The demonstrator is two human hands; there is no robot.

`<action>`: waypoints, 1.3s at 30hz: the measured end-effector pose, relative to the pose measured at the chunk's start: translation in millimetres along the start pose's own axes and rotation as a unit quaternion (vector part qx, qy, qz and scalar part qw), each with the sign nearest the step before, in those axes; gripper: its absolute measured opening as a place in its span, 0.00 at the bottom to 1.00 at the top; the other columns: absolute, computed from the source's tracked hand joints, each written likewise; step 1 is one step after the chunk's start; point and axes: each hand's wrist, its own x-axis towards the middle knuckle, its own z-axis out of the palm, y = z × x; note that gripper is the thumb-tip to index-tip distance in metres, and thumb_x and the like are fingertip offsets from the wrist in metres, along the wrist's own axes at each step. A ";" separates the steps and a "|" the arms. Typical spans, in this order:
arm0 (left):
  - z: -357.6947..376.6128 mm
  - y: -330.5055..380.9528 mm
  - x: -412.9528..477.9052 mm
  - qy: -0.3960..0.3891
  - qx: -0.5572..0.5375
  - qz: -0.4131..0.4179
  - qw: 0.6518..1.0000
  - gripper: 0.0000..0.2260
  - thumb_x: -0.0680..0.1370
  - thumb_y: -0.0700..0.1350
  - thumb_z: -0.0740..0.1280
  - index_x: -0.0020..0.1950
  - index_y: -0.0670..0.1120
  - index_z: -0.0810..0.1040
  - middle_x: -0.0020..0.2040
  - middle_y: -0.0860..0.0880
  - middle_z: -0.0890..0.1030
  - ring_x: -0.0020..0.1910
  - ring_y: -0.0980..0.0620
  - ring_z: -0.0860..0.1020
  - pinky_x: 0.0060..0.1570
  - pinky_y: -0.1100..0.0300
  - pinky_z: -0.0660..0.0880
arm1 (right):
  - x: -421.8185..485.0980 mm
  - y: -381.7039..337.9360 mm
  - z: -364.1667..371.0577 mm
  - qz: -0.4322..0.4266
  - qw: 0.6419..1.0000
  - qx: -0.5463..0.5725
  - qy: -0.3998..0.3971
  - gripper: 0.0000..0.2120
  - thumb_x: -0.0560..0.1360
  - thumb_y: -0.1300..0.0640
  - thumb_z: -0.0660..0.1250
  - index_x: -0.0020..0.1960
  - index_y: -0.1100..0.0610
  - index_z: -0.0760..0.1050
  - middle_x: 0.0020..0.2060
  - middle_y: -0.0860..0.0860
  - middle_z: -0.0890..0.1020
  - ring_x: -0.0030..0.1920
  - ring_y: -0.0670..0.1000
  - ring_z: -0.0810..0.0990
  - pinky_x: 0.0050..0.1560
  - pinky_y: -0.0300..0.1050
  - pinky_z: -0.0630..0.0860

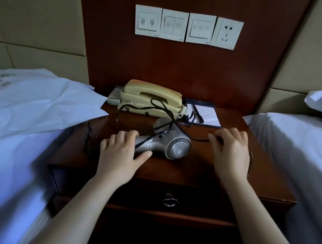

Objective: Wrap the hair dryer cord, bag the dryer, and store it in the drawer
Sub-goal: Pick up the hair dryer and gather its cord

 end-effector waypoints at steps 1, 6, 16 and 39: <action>1.6 0.6 0.4 0.008 0.003 -0.005 1.000 0.27 0.75 0.62 0.60 0.68 0.48 0.67 0.62 0.47 0.74 0.63 0.43 0.71 0.61 0.49 0.63 | -1.1 7.0 2.5 0.016 1.000 -0.015 -0.009 0.09 0.74 0.54 0.68 0.45 0.60 0.79 0.41 0.55 0.78 0.47 0.60 0.73 0.33 0.43 0.62; 4.0 2.6 5.6 0.042 -0.009 -0.006 0.999 0.23 0.75 0.63 0.59 0.61 0.48 0.72 0.54 0.48 0.79 0.55 0.43 0.75 0.54 0.49 0.66 | -8.6 22.2 13.4 0.034 0.997 -0.059 -0.037 0.05 0.73 0.57 0.69 0.45 0.58 0.80 0.44 0.54 0.80 0.48 0.59 0.75 0.31 0.42 0.65; -0.4 -5.2 3.3 0.021 -0.067 0.030 0.997 0.20 0.77 0.56 0.64 0.65 0.47 0.73 0.59 0.47 0.76 0.58 0.44 0.75 0.59 0.49 0.66 | -10.4 -34.5 2.3 -0.140 0.982 0.111 -0.052 0.14 0.76 0.55 0.60 0.57 0.59 0.77 0.53 0.54 0.78 0.52 0.54 0.73 0.50 0.47 0.71; -4.2 -2.5 0.2 0.209 -0.094 0.163 0.960 0.08 0.76 0.41 0.62 0.53 0.43 0.78 0.54 0.45 0.76 0.52 0.47 0.72 0.45 0.49 0.77 | -11.4 -45.0 -3.4 0.006 0.976 0.186 -0.115 0.33 0.61 0.49 0.78 0.64 0.49 0.72 0.60 0.48 0.77 0.58 0.49 0.77 0.57 0.49 0.73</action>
